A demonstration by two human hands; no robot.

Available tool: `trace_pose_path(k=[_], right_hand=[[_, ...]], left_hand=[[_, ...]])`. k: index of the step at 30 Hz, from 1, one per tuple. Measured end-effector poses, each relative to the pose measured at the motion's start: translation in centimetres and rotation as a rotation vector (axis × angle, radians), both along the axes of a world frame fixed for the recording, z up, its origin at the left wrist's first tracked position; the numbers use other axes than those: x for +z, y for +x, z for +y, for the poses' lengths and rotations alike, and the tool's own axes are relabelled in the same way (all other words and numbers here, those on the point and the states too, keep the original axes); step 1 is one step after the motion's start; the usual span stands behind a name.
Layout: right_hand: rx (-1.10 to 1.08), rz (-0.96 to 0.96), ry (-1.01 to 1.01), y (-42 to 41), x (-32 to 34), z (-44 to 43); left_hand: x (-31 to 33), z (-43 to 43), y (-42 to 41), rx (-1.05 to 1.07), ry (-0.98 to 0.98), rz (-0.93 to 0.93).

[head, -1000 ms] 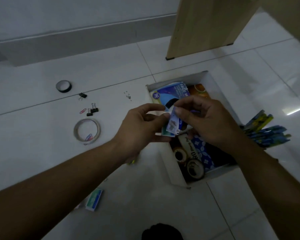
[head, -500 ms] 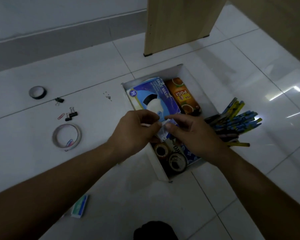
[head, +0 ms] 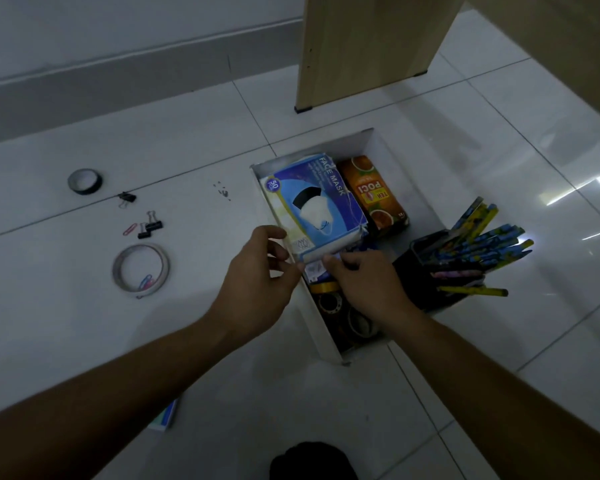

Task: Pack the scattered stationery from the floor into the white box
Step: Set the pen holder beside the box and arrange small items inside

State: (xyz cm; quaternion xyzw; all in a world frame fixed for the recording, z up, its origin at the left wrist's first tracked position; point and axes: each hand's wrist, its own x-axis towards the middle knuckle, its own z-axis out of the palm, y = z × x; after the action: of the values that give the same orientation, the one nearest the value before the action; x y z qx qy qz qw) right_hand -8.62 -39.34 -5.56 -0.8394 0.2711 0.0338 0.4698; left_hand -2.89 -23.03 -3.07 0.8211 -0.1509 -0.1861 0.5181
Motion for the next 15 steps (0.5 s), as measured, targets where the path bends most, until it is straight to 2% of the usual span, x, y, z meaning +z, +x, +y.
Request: trace_pose_path(k=[4,8,9,12,15], right_hand=[[0.201,0.135,-0.138,-0.3,0.2,-0.1],[0.16,0.073,-0.148,-0.6,0.2,-0.2],[0.166,0.066,-0.199,-0.7,0.2,-0.2],[0.345,0.188,-0.529,-1.4,0.4,0.4],[0.376,0.244,-0.582,-1.6,0.5,0.6]], left_hand=[[0.1,0.1,-0.1,-0.022,0.005,-0.026],[0.1,0.5,-0.5,-0.043,0.03,-0.074],[0.1,0.5,-0.6,-0.049,0.032,-0.082],[0.1,0.5,-0.8,-0.064,0.031,-0.081],[0.1,0.7,-0.9,-0.072,0.012,-0.054]])
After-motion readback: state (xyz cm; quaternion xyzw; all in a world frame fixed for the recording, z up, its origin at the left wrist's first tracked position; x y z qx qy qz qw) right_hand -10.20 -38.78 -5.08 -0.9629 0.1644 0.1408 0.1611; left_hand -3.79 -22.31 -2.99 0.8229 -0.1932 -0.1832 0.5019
